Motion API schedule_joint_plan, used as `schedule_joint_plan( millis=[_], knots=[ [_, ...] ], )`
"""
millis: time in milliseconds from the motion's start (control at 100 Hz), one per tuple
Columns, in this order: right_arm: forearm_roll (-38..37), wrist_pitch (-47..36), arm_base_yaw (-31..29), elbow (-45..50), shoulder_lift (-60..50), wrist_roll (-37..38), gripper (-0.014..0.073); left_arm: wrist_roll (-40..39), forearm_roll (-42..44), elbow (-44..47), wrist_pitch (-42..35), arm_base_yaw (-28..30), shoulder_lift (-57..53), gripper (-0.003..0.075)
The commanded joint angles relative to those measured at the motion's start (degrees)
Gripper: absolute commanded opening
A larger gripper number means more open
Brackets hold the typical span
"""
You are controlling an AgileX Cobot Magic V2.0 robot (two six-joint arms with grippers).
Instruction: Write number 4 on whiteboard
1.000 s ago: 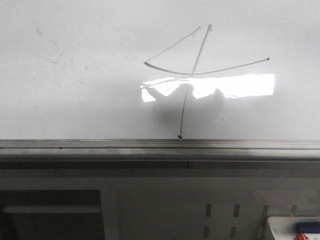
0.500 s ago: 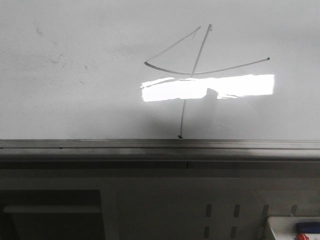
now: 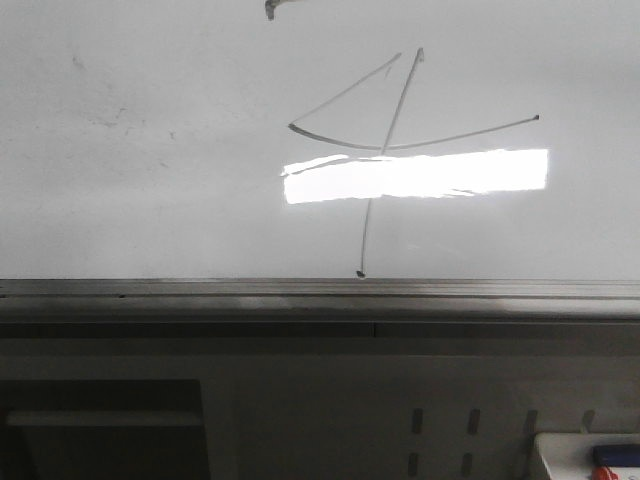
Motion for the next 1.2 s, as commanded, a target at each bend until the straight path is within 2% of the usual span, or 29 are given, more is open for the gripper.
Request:
schedule_joint_plan(
  millis=[0,260,690,930,1190],
  knots=[
    [2.3,-3.5,0.1,-1.5,-0.9,-4.0,-0.0072,0.2,-1.4,-2.8,0.7,0.0,0.9,0.0353],
    [7.0,-4.6,0.1,-1.5,-0.9,-7.0,-0.0072,0.2,-2.0,-3.3,1.7,0.0,3.4,0.0314],
    [7.6,-4.3,3.5,-1.5,2.6,-7.3,-0.0072,0.2,-5.9,-3.3,1.7,0.0,3.8,0.0314],
    [6.7,-4.4,3.5,-1.5,3.1,-7.3,-0.0072,0.2,-6.1,-3.3,6.1,0.0,3.8,0.0307],
    [6.7,-4.2,3.5,-1.5,2.8,-7.3,-0.0072,0.2,-5.3,-3.3,8.1,0.0,3.8,0.0125]
  ],
)
